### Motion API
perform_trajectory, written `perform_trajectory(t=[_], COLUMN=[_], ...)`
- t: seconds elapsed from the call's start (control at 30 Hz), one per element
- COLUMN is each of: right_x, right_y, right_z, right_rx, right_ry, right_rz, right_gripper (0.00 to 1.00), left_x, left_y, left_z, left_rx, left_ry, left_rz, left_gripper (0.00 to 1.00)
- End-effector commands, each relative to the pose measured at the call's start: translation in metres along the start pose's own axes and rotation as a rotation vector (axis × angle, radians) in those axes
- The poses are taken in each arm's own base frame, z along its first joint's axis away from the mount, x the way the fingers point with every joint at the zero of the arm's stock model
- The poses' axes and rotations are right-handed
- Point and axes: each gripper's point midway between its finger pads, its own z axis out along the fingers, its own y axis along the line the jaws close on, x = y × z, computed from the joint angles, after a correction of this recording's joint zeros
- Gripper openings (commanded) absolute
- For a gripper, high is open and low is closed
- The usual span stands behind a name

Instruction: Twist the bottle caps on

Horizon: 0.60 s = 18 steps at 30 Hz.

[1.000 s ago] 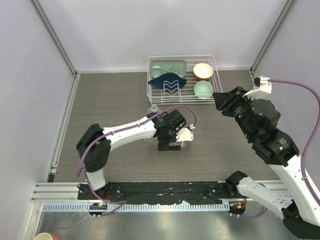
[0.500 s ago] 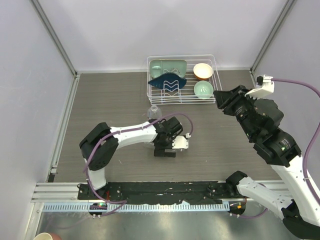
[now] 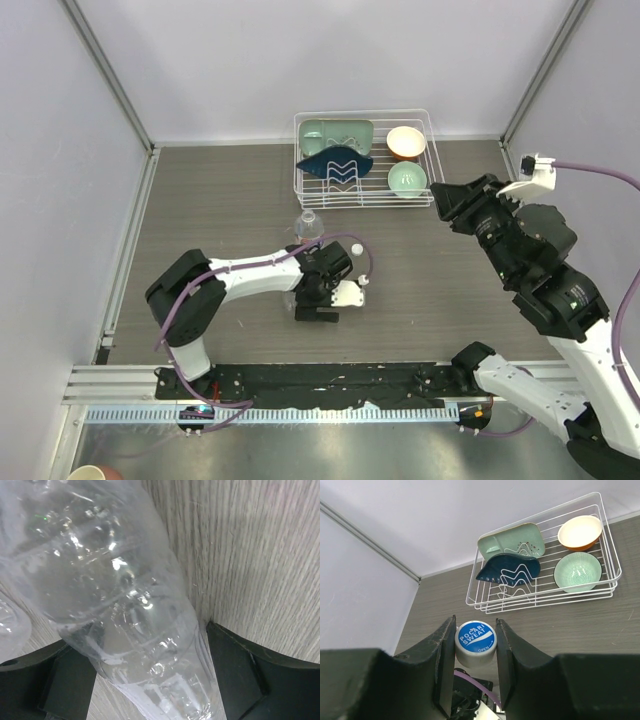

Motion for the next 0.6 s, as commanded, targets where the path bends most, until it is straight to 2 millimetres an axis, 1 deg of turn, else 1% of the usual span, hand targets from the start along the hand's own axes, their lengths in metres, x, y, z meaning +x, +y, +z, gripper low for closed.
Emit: perform_trajectory(t=[0.0, 0.03, 0.1, 0.17, 0.23, 0.27, 0.33, 0.37, 0.4, 0.43, 0.47, 0.5, 0.53, 0.57], right_x=[-0.01, -0.01, -0.01, -0.008, -0.006, -0.005, -0.003, -0.005, -0.008, -0.02, -0.023, -0.029, -0.043, -0.043], right_y=[0.008, 0.007, 0.007, 0.007, 0.007, 0.008, 0.008, 0.009, 0.01, 0.014, 0.013, 0.015, 0.023, 0.027], right_z=[-0.004, -0.004, -0.006, -0.005, -0.005, -0.004, 0.0, 0.001, 0.001, 0.002, 0.003, 0.003, -0.002, 0.004], right_rx=[-0.038, -0.039, -0.041, -0.043, -0.046, -0.049, -0.046, -0.046, -0.044, -0.039, -0.027, -0.025, -0.043, -0.05], right_ry=[-0.037, -0.038, -0.038, -0.032, -0.027, -0.025, -0.015, -0.017, -0.019, -0.035, -0.031, -0.037, -0.057, -0.045], right_rz=[0.022, 0.024, 0.026, 0.028, 0.026, 0.023, 0.004, -0.02, -0.041, -0.057, -0.086, -0.12, -0.123, -0.139], right_gripper=[0.02, 0.02, 0.02, 0.01, 0.01, 0.01, 0.01, 0.01, 0.02, 0.02, 0.02, 0.02, 0.02, 0.02], left_x=[0.027, 0.027, 0.03, 0.03, 0.028, 0.024, 0.016, 0.008, 0.0, -0.017, -0.018, -0.026, -0.044, -0.052], left_y=[-0.02, -0.021, -0.023, -0.024, -0.026, -0.023, -0.02, -0.013, -0.007, 0.007, 0.006, 0.01, 0.023, 0.021], left_z=[-0.011, -0.011, -0.012, -0.013, -0.017, -0.021, -0.038, -0.052, -0.072, -0.098, -0.117, -0.138, -0.183, -0.204], left_rx=[0.063, 0.066, 0.067, 0.069, 0.075, 0.069, 0.052, 0.028, -0.008, -0.062, -0.065, -0.089, -0.169, -0.176], left_ry=[0.076, 0.074, 0.081, 0.083, 0.081, 0.067, 0.035, 0.012, -0.035, -0.099, -0.107, -0.148, -0.26, -0.328], left_rz=[-0.006, -0.009, -0.018, -0.034, -0.052, -0.058, -0.073, -0.077, -0.077, -0.071, -0.066, -0.061, -0.054, -0.04], left_gripper=[0.86, 0.85, 0.77, 0.65, 0.63, 0.63, 0.63, 0.64, 0.64, 0.6, 0.57, 0.55, 0.51, 0.48])
